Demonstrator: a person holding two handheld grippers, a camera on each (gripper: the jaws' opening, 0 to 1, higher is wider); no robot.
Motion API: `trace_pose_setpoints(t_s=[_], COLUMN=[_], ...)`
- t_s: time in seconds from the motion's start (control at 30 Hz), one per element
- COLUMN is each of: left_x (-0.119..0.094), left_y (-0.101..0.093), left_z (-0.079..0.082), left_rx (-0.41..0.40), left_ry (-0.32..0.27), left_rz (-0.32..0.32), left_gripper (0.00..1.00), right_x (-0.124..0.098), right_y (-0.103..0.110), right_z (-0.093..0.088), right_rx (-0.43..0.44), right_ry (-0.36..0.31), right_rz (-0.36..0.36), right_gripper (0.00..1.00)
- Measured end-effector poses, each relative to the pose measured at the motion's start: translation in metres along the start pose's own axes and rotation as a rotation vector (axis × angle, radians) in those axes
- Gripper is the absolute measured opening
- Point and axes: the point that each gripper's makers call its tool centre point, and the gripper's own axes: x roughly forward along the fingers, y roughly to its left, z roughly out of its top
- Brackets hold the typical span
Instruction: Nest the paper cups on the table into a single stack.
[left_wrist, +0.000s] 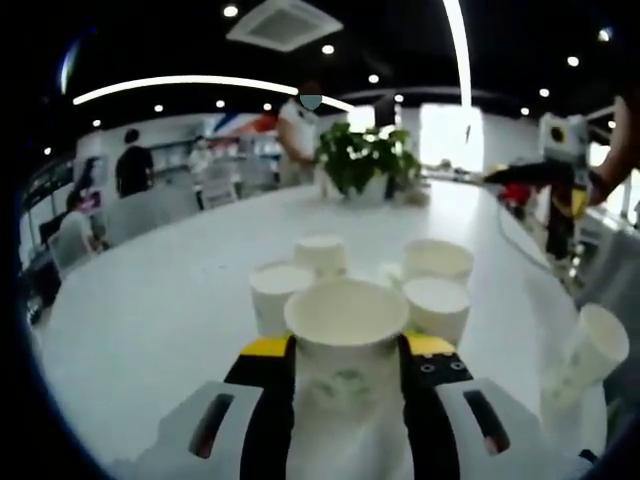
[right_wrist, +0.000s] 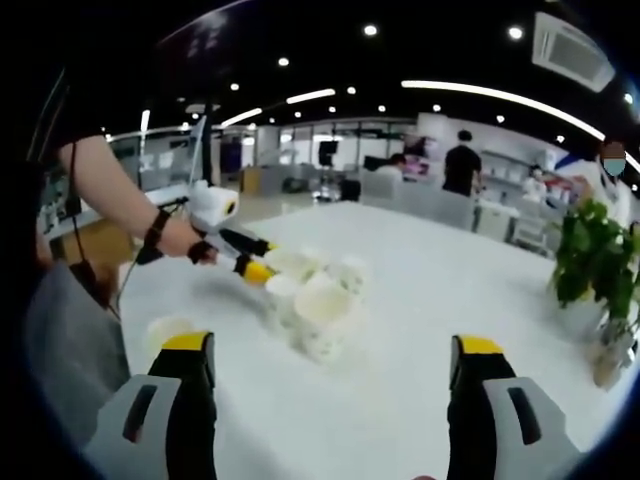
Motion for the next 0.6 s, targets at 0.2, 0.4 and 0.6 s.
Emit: trace_pose_setpoints(t_s=[0.2, 0.4, 0.6], left_x=[-0.0026, -0.0056, -0.0063], left_y=[0.0004, -0.002, -0.0073], left_z=[0.0023, 0.0036, -0.0022], left_rx=[0.0, -0.011, -0.009], left_ry=[-0.001, -0.003, 0.013], left_rz=[0.004, 0.005, 0.0], left_gripper=[0.39, 0.39, 0.4], right_x=[-0.0011, -0.0014, -0.0033], right_y=[0.0044, 0.0074, 0.0095], right_z=[0.0017, 0.0024, 0.0061], right_rx=[-0.004, -0.003, -0.01], right_ry=[-0.004, -0.006, -0.017], right_rz=[0.008, 0.011, 0.014], right_gripper=[0.95, 0.95, 0.95])
